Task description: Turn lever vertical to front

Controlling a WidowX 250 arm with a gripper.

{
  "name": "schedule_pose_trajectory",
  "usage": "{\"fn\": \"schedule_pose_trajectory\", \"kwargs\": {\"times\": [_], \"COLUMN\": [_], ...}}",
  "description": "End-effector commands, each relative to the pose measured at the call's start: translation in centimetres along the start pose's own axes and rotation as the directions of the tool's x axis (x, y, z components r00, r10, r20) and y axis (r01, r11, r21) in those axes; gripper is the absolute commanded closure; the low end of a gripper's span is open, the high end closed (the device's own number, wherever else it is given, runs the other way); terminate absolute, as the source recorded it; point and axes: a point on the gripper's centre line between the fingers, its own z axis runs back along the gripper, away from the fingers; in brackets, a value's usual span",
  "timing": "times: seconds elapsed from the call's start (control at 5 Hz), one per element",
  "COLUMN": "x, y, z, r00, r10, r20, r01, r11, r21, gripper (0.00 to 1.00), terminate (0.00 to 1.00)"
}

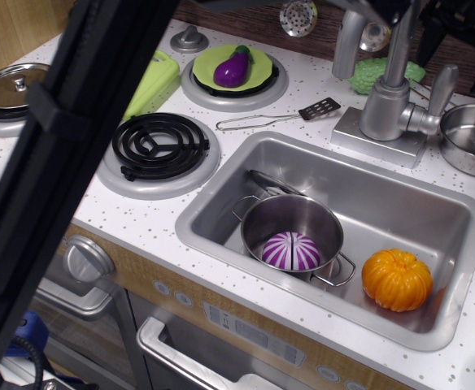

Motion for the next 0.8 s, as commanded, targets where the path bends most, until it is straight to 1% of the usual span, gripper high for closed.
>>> {"fn": "schedule_pose_trajectory", "kwargs": {"times": [0.0, 0.2, 0.4, 0.6], "x": [2.2, 3.0, 3.0, 2.8], "y": [0.8, 1.1, 1.3, 0.6], "z": [1.4, 0.4, -0.2, -0.2], "r00": [0.997, 0.996, 0.996, 0.996], "r10": [0.015, 0.005, 0.000, 0.035], "r20": [0.081, 0.094, 0.090, 0.080], "r01": [-0.012, 0.000, 0.006, -0.029], "r11": [0.999, 0.999, 0.998, 0.997], "r21": [-0.033, -0.053, -0.067, -0.074], "gripper": [0.00, 0.00, 0.00, 1.00], "terminate": [0.00, 0.00, 0.00, 0.00]}}
